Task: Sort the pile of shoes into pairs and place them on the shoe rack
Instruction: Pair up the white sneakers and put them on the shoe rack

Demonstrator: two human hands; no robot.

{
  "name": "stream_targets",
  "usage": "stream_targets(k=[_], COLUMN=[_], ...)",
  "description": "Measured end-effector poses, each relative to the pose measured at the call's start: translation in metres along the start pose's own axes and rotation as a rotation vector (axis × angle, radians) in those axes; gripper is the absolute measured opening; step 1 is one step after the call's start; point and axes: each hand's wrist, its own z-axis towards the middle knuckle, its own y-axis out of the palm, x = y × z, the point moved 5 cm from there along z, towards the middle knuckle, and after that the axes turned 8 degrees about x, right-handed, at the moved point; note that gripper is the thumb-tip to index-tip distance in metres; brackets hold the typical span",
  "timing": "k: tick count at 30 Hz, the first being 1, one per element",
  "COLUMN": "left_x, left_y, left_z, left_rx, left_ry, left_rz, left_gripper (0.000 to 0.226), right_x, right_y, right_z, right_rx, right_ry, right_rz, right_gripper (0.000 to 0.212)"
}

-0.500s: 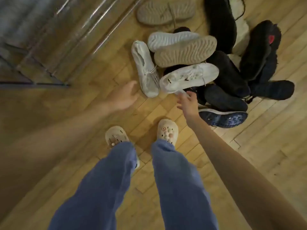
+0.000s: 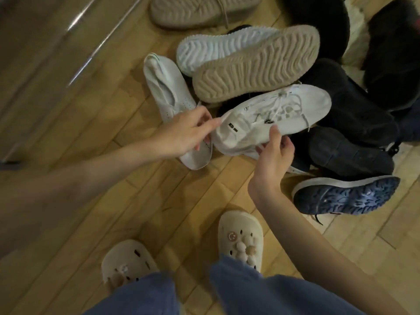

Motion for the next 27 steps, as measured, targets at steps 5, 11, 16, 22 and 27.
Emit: stream_targets(k=[5,11,16,22,27], left_x=[-0.009,-0.008,-0.008,-0.027,-0.031], left_y=[0.012,0.022,0.024,0.005,-0.017], left_z=[0.002,0.007,0.001,-0.019,-0.04], left_rx=[-0.058,-0.097,-0.136,-0.007,0.094], left_ry=[-0.022,-0.137,-0.187,-0.1,-0.07], left_rz=[0.0,-0.273,-0.422,-0.298,-0.411], left_gripper=[0.041,0.031,0.016,0.053,0.06], right_x=[0.01,0.007,0.004,0.0,-0.017], right_y=[0.005,0.007,-0.001,-0.002,0.02], right_z=[0.012,0.022,0.019,-0.01,-0.039], right_rx=[0.074,0.041,-0.004,-0.197,-0.391], right_ry=[0.009,0.051,0.022,-0.275,-0.496], right_rz=[0.102,0.172,0.191,0.138,0.179], right_gripper=[0.042,0.058,0.053,0.043,0.035])
